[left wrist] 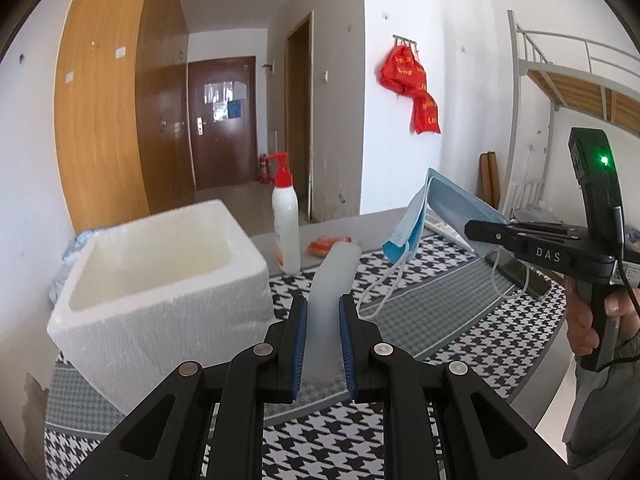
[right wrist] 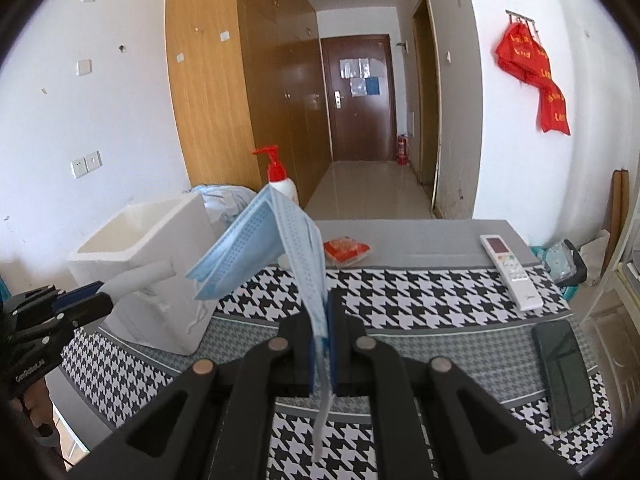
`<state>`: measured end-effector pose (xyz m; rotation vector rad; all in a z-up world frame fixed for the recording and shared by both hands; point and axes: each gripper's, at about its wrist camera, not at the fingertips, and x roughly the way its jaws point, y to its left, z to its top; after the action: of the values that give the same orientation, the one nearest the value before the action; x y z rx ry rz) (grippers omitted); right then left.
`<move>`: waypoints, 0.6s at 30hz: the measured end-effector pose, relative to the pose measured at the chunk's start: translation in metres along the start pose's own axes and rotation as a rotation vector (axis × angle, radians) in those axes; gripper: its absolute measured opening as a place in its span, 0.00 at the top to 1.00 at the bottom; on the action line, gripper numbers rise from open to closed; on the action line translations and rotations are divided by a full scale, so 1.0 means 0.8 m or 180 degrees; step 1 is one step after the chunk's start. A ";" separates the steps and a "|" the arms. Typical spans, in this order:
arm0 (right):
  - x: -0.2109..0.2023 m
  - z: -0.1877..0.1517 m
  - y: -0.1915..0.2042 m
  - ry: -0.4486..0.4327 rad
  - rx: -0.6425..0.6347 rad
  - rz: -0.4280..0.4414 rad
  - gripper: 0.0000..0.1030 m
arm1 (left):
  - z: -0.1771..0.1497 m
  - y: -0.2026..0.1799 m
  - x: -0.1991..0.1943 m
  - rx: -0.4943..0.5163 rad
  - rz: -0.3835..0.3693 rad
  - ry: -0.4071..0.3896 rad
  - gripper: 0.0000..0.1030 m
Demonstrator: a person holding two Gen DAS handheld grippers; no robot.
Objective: Organize soft objects
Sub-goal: 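Carry both held items over the white foam box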
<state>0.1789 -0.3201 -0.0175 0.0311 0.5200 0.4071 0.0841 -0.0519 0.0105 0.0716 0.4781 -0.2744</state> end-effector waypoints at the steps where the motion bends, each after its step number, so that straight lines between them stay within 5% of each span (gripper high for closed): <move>1: -0.003 0.001 0.001 -0.0022 0.0001 0.0005 0.93 | 0.004 -0.001 -0.001 0.0011 0.0012 -0.0022 0.83; 18: -0.017 0.019 0.024 -0.0266 -0.0090 0.0189 0.93 | 0.037 0.013 -0.020 0.0032 0.0223 -0.0328 0.83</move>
<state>0.1688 -0.3068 0.0048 0.0362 0.4315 0.4693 0.0867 -0.0418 0.0438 0.0835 0.3711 -0.2107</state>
